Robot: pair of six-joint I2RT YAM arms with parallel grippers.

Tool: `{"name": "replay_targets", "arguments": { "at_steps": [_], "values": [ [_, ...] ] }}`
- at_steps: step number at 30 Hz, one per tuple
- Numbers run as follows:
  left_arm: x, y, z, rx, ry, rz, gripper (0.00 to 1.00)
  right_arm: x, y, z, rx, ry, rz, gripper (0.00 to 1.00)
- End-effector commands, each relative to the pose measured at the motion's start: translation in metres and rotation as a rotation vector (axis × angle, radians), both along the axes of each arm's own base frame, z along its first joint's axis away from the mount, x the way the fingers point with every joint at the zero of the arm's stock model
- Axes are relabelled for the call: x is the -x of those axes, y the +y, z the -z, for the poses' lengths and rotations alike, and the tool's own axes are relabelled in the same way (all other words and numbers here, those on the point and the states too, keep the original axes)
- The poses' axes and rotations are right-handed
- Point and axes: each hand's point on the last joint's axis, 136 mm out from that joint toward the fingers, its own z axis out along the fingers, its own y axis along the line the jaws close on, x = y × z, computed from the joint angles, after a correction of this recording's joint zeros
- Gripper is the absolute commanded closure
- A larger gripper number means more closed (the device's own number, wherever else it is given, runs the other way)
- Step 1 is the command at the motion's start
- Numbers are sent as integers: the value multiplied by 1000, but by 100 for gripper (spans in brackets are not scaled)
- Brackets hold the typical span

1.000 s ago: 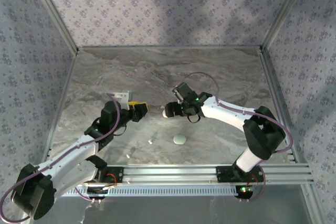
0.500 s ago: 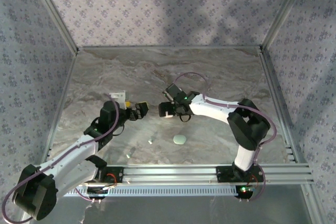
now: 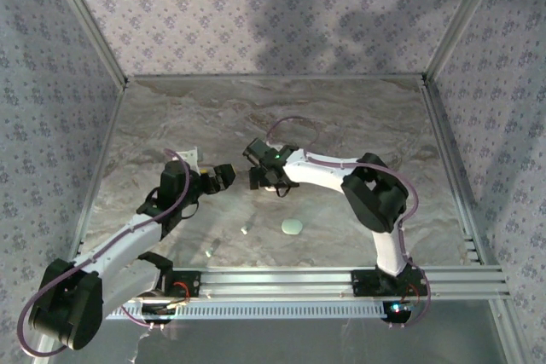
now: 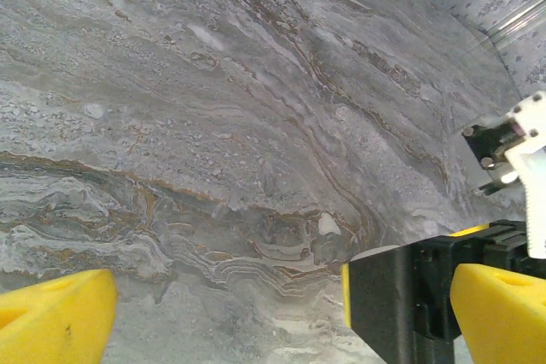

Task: Insert the wireless bluetooth earbuds into the charging case

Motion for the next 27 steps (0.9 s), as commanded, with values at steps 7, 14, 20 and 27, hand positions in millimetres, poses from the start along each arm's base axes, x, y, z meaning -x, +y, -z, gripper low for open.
{"name": "replay_targets", "arguments": {
  "at_steps": [7,14,20,27],
  "values": [
    [0,-1,-11,35,-27,6,0,3,-10,14,107,22,63,19],
    [0,-1,-11,38,-28,9,0,3,-17,17,133,22,80,29],
    [0,-1,-11,38,-29,9,0,0,-32,8,151,-4,98,39],
    [0,-2,-10,38,-28,12,0,-5,-79,-4,165,-21,145,40]
  ]
}}
